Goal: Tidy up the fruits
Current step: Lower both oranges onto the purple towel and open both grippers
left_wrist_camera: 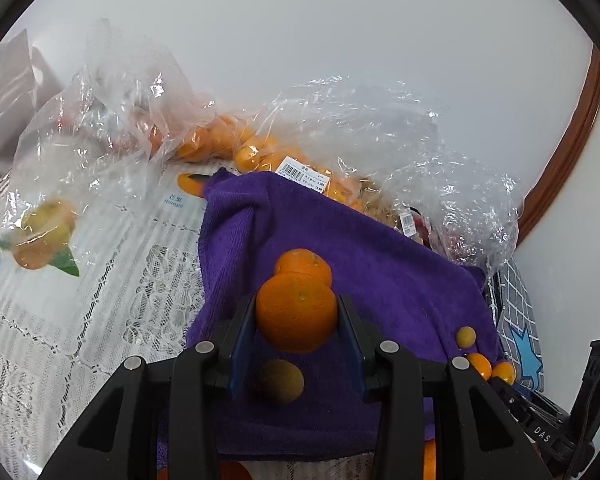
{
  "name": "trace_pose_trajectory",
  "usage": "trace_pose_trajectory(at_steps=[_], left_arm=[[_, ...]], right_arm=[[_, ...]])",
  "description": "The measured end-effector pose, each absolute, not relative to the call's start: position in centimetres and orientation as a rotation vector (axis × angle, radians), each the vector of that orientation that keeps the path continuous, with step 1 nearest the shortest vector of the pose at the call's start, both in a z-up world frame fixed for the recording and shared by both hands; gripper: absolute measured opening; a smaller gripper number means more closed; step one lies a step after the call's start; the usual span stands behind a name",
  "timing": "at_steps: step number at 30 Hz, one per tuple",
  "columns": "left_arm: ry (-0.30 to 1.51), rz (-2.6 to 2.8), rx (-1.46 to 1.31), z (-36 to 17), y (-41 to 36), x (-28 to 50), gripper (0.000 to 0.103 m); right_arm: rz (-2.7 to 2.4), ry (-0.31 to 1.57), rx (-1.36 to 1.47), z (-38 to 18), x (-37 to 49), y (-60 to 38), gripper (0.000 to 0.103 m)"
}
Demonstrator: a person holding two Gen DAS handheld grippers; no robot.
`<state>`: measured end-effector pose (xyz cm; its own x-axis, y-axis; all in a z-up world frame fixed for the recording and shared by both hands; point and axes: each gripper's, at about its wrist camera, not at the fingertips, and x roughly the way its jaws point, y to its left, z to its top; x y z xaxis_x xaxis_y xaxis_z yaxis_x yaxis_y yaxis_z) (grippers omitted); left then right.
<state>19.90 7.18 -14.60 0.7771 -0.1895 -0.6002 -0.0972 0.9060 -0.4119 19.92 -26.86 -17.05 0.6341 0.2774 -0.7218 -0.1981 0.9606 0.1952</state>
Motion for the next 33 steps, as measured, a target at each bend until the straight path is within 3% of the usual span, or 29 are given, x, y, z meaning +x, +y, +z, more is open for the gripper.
trace_pose_trajectory(at_steps=[33], left_arm=[[0.702,0.002,-0.300,-14.9,5.7,20.3,0.038]], right_arm=[[0.243,0.814,0.065,-17.1,19.4,-26.6,0.035]])
